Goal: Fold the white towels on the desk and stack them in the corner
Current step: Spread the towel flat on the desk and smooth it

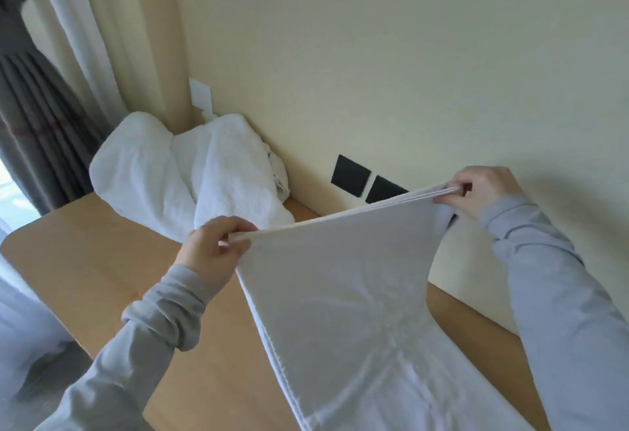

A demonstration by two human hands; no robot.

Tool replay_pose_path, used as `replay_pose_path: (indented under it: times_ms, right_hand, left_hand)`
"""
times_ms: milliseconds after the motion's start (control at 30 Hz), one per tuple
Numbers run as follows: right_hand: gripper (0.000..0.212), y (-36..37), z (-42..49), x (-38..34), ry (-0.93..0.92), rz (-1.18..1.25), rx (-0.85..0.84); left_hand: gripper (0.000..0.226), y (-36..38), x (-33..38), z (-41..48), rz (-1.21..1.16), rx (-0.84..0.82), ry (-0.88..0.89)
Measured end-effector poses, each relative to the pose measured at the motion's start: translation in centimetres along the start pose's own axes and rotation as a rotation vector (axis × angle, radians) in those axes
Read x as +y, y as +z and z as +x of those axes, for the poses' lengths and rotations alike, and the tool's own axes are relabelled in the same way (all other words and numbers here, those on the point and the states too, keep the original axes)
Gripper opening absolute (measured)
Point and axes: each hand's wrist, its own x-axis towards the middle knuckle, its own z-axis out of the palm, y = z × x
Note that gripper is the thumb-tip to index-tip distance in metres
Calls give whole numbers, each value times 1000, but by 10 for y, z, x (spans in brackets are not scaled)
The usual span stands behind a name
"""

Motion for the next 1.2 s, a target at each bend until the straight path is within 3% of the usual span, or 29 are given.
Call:
replay_pose_path:
  times_ms: [167,367,500,667,733,800,900,967,1100,1200]
  right_hand:
    - [26,-126,-42,26,-31,-107,438]
    - [29,-247,-90,51,49,-131,738]
    - [26,-312,-110,60,117,134,911]
    - [45,-383,-130,56,16,448,993]
    - [41,-402,-134,55,16,539,1023]
    - [23,-412,-134,55,73,633,981]
    - [12,-412,-136,54,214,754,875]
    - [5,-418,-146,53,210,768,952]
    - [14,-423,-168,61,4,621,1265]
    - [25,-414,-156,63,143,499,1178]
  left_hand:
    - [26,-28,128,36,64,139,454]
    - [23,-43,271,62,9,256,791]
    - [28,-55,349,75,-235,256,850]
    - [24,-68,417,85,-476,187,860]
    - [24,-67,430,91,-621,117,765]
    - [29,-62,438,97,-749,-24,620]
    - [28,-44,440,95,-734,-175,498]
    - [24,-40,442,89,-757,-167,555]
    - [19,-48,448,85,-908,-49,919]
    - [24,-31,455,86,-723,65,923]
